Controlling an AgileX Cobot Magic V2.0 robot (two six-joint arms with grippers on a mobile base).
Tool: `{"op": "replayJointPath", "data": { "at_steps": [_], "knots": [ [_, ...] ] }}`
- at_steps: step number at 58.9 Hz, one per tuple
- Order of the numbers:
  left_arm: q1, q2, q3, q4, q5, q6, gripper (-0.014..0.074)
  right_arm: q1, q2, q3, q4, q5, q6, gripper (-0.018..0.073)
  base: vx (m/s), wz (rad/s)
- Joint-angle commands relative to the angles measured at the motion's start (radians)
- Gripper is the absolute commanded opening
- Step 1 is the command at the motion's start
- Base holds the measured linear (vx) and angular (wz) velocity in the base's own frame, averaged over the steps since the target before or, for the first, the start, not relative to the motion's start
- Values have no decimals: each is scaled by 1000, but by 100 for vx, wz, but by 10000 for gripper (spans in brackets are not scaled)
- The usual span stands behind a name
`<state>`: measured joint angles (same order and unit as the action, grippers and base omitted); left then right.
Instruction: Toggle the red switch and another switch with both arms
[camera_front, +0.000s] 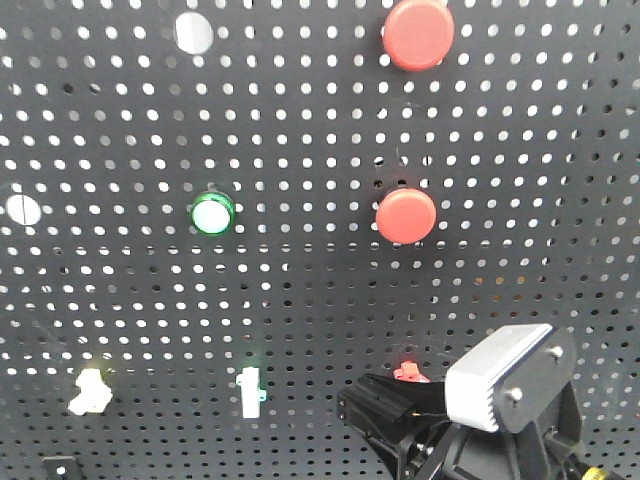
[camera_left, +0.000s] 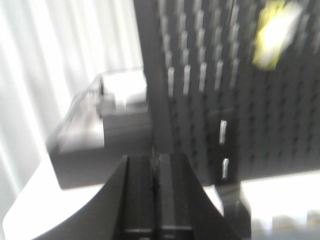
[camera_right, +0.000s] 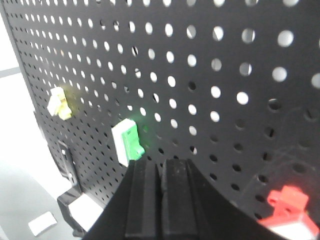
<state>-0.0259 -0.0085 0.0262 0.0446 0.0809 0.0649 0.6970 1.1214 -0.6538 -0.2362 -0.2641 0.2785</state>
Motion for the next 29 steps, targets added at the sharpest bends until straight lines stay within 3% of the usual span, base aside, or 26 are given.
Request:
{"op": "replayJointPath", "data": {
  "at_steps": [1,29],
  "knots": [
    [4,-12,17,-12,-68,-19,2,-1,-21,-31,-1,-86,-2,-6,0,0],
    [2,-11,19,-13,-71,-21,2,-1,-15,-31,0,-82,-2,-6,0,0]
  ]
}}
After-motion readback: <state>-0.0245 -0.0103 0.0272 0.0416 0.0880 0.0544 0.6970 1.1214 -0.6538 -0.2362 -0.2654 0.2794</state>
